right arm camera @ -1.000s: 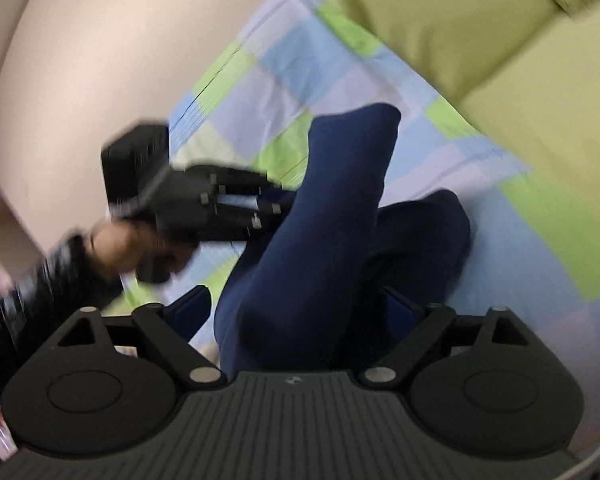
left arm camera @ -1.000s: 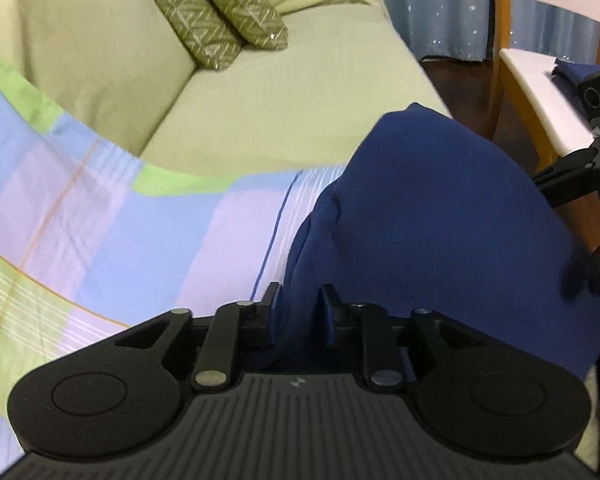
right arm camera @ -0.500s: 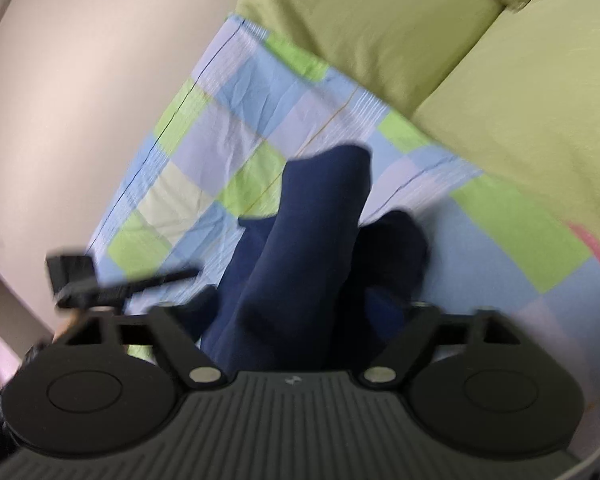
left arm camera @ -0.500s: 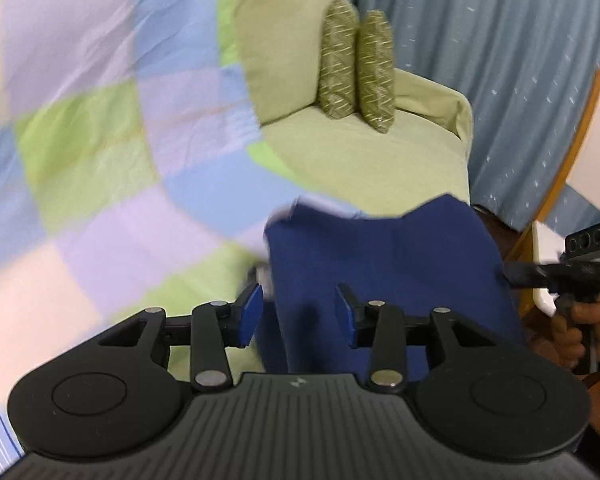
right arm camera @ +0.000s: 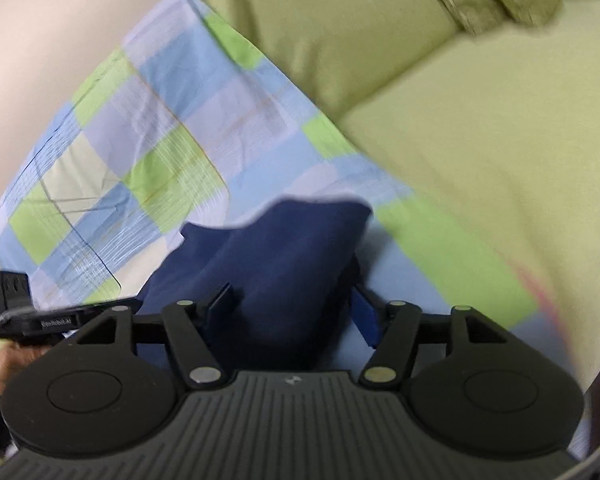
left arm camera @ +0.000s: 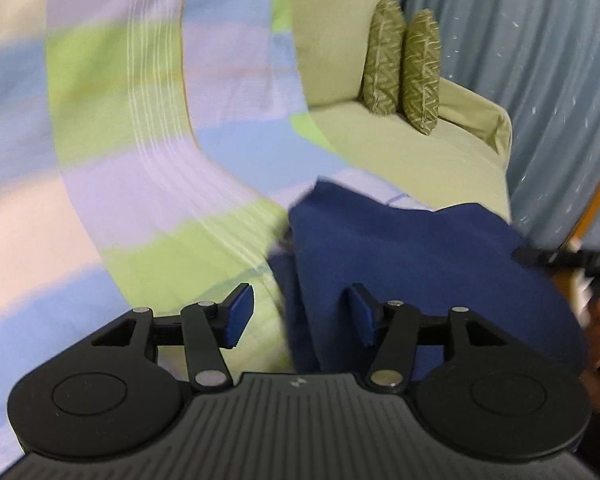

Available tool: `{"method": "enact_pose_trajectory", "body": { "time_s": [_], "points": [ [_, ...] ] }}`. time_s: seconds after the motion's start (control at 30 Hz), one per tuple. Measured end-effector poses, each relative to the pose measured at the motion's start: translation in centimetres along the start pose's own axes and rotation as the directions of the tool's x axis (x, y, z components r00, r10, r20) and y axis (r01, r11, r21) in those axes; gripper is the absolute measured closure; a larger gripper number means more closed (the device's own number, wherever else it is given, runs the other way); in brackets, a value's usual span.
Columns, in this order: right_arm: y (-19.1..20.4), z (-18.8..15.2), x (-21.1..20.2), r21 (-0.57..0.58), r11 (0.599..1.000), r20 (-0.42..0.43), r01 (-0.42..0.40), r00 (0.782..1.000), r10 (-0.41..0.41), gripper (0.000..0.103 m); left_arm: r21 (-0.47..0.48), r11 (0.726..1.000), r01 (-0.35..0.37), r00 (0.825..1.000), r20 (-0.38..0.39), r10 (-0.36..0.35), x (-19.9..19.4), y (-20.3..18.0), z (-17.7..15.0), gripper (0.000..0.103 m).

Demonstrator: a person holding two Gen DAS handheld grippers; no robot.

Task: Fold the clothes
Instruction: 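Fold the lifted hem over the bundle with the left gripper while the right gripper holds it, then grasp both ends of the navy garment with both grippers and fold it in half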

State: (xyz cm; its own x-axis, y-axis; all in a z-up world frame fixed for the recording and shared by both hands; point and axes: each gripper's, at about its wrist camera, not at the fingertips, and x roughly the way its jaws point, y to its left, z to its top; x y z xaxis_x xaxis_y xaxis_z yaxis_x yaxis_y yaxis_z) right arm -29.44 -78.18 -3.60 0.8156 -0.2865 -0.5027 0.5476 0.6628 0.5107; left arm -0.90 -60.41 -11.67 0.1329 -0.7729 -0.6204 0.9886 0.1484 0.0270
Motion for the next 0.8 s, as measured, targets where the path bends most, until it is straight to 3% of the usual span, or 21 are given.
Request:
{"method": "enact_pose_trajectory", "body": {
  "time_s": [0.03, 0.07, 0.13, 0.17, 0.2, 0.27, 0.33, 0.47, 0.5, 0.53, 0.63, 0.7, 0.8],
  "points": [
    [1.1, 0.2, -0.9, -0.086, 0.996, 0.012, 0.009, 1.000, -0.008, 0.043, 0.142, 0.989, -0.046, 0.999, 0.020, 0.044, -1.4, -1.5, -0.1, 0.044],
    [3.0, 0.5, -2.3, -0.222, 0.975, 0.029, 0.021, 0.999, -0.015, 0.042, 0.270, 0.961, -0.062, 0.998, 0.033, 0.055, -2.5, -3.0, -0.6, 0.043],
    [6.2, 0.1, -4.3, -0.432, 0.901, 0.039, 0.036, 0.999, -0.021, 0.032, 0.498, 0.864, -0.072, 0.997, 0.044, 0.058, -4.3, -5.8, -2.2, 0.042],
    [8.0, -0.6, -5.3, -0.535, 0.844, 0.033, 0.036, 0.999, -0.022, 0.032, 0.596, 0.800, -0.068, 0.998, 0.041, 0.054, -5.0, -7.2, -3.3, 0.042],
    [10.1, -1.9, -6.2, -0.647, 0.762, 0.013, 0.027, 1.000, -0.024, 0.032, 0.686, 0.724, -0.063, 0.998, 0.038, 0.051, -5.7, -8.5, -4.3, 0.042],
    [13.0, -4.5, -6.9, -0.781, 0.624, -0.036, 0.002, 0.998, -0.048, 0.032, 0.840, 0.536, -0.082, 0.994, 0.030, 0.106, -5.7, -11.0, -7.4, 0.042],
    [15.0, -7.1, -6.7, -0.864, 0.502, -0.073, -0.018, 0.993, -0.090, 0.032, 0.898, 0.427, -0.106, 0.987, 0.045, 0.151, -5.0, -12.1, -9.0, 0.042],
    [17.1, -11.2, -4.1, -0.956, 0.292, -0.050, 0.018, 0.974, -0.222, 0.032, 0.947, 0.274, -0.167, 0.975, 0.117, 0.189, -2.3, -13.4, -10.7, 0.035],
    [17.6, -12.2, -3.4, -0.971, 0.238, -0.037, 0.026, 0.966, -0.254, 0.032, 0.952, 0.256, -0.168, 0.975, 0.122, 0.188, -1.8, -13.4, -10.9, 0.031],
    [17.9, -12.9, -2.8, -0.980, 0.196, -0.022, 0.034, 0.961, -0.277, 0.032, 0.961, 0.218, -0.170, 0.974, 0.130, 0.187, -1.0, -13.5, -11.2, 0.031],
    [17.9, -13.9, -0.9, -0.993, 0.098, 0.026, 0.061, 0.946, -0.324, 0.026, 0.974, 0.135, -0.182, 0.970, 0.156, 0.185, 0.9, -13.3, -11.9, 0.030],
    [17.7, -14.3, 0.1, -0.997, 0.011, 0.071, 0.079, 0.936, -0.345, 0.023, 0.970, 0.154, -0.188, 0.971, 0.160, 0.176, 1.8, -12.7, -11.2, 0.024],
    [17.0, -13.9, 1.7, -0.996, -0.033, 0.092, 0.085, 0.932, -0.350, 0.023, 0.967, 0.194, -0.166, 0.979, 0.139, 0.147, 3.0, -12.0, -9.9, 0.024]
  ]
}}
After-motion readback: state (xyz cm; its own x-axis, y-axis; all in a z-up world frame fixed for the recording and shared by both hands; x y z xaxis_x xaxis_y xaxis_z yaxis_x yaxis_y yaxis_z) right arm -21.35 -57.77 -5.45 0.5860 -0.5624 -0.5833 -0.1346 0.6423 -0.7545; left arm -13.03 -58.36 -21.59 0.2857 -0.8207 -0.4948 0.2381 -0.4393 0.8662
